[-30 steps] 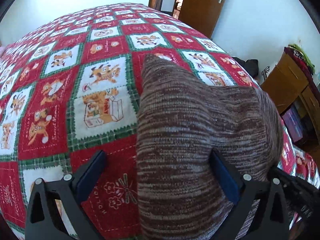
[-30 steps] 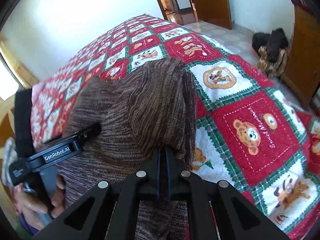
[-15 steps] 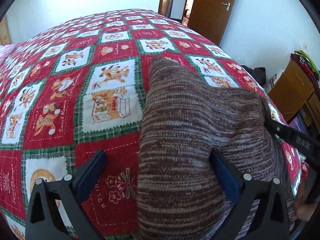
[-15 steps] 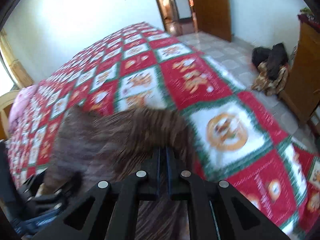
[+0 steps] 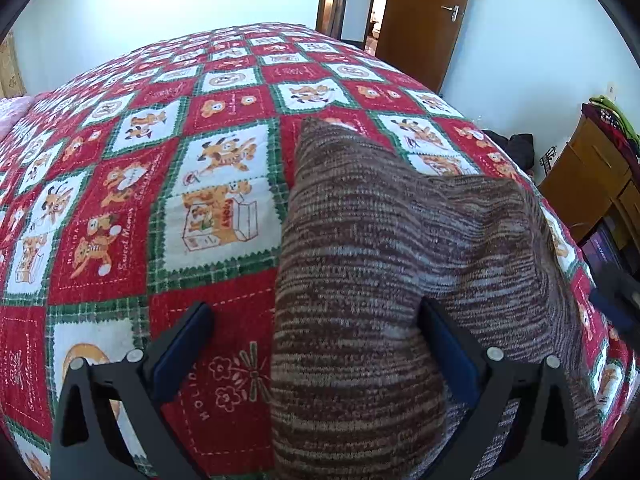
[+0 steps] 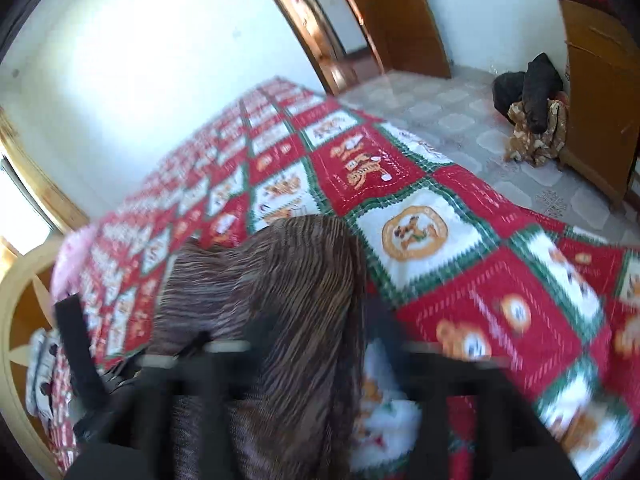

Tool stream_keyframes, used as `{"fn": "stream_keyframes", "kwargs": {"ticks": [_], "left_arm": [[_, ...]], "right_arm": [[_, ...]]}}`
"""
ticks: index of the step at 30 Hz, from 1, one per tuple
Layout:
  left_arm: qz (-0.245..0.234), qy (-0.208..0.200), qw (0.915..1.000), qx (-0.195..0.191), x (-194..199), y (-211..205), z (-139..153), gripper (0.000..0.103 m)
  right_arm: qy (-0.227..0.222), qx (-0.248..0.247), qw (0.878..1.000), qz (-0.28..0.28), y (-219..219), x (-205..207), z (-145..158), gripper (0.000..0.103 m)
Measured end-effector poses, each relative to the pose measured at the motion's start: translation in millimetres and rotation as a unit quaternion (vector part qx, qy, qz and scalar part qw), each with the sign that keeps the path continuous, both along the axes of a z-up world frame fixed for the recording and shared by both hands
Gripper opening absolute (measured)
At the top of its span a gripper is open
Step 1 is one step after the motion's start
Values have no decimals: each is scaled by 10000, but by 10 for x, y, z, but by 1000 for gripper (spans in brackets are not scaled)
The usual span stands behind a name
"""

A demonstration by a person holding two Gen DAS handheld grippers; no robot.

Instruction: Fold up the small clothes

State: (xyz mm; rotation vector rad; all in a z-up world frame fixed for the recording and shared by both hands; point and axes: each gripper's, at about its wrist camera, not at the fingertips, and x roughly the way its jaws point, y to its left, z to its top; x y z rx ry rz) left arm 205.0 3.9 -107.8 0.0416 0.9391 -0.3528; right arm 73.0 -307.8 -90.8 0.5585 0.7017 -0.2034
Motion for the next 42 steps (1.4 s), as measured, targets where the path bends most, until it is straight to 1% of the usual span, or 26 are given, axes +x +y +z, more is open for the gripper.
{"fn": "stream_keyframes", "kwargs": {"ticks": [2,3,4,5,7,8,10,11,13,15,18,19,20,21,22,24,27,29,30,31,33,35,38,40,41,42], "left_arm": [[-9,-23,10000,6,-7,2,2,103],[-13,-27,10000,-2,-8,4,2,103],[-15,-27,10000,-9,-9,3,1,103],[-12,-25,10000,-5,-10,2,1,103],[-13,-45,10000,22,-11,-1,2,103],[-13,-58,10000,36,-12,0,4,103],[-9,-105,9999,90,-21,-10,11,103],[-10,-133,9998,117,-28,-17,14,103],[-6,-208,9996,192,-45,-35,24,103],[-92,-278,9993,248,-63,-51,31,103],[-93,-294,9992,259,-64,-54,32,103],[-95,-271,9993,231,-57,-50,29,103],[-102,-246,9994,198,-48,-42,26,103],[-110,-221,9996,165,-41,-37,21,103],[-120,-202,9996,142,-36,-38,19,103],[-137,-166,9997,100,-26,-35,15,103],[-170,-119,9998,26,-22,-27,15,103],[-266,-144,9995,-113,-51,-11,25,97],[-337,-194,9991,-140,-76,-14,34,90],[-472,-278,9983,-198,-121,-25,49,81],[-645,-377,9969,-246,-174,-44,67,75],[-686,-242,9966,-398,-135,-22,55,75],[-774,4,9936,-824,-61,62,29,75],[-844,75,9902,-1109,-48,115,25,74],[-849,98,9890,-1211,-44,134,23,75],[-840,129,9879,-1298,-37,150,21,77]], "right_arm": [[-192,56,9998,-80,49,-76,-106,82],[-55,247,9996,-104,56,-57,-200,82],[-21,421,9991,-52,44,-41,-222,82],[-127,475,9988,-4,48,-53,-214,82],[-247,255,9993,-93,61,-76,-157,82],[-237,238,9994,-90,63,-63,-156,82],[-60,306,9995,-6,85,13,-211,82],[65,262,9996,32,115,58,-229,82],[307,-142,9993,125,251,158,-229,82],[571,-653,9960,200,385,277,-252,82],[761,-1125,9902,313,503,420,-308,82],[771,-1153,9898,335,508,438,-314,82],[745,-1107,9905,343,494,437,-317,82],[705,-1036,9915,343,460,432,-318,77],[669,-988,9922,354,444,425,-319,64],[517,-792,9944,478,426,395,-312,53],[514,-758,9945,499,427,419,-318,53],[497,-692,9951,495,417,418,-324,54],[480,-657,9955,494,419,406,-319,54],[471,-634,9957,487,412,406,-322,54],[419,-573,9965,445,396,386,-314,54],[325,-414,9979,379,350,344,-310,54],[68,80,9998,145,200,231,-314,54],[-56,242,9996,-95,99,165,-305,62],[-141,360,9990,-230,38,122,-302,63],[-285,585,9971,-401,-56,58,-311,65]]}}
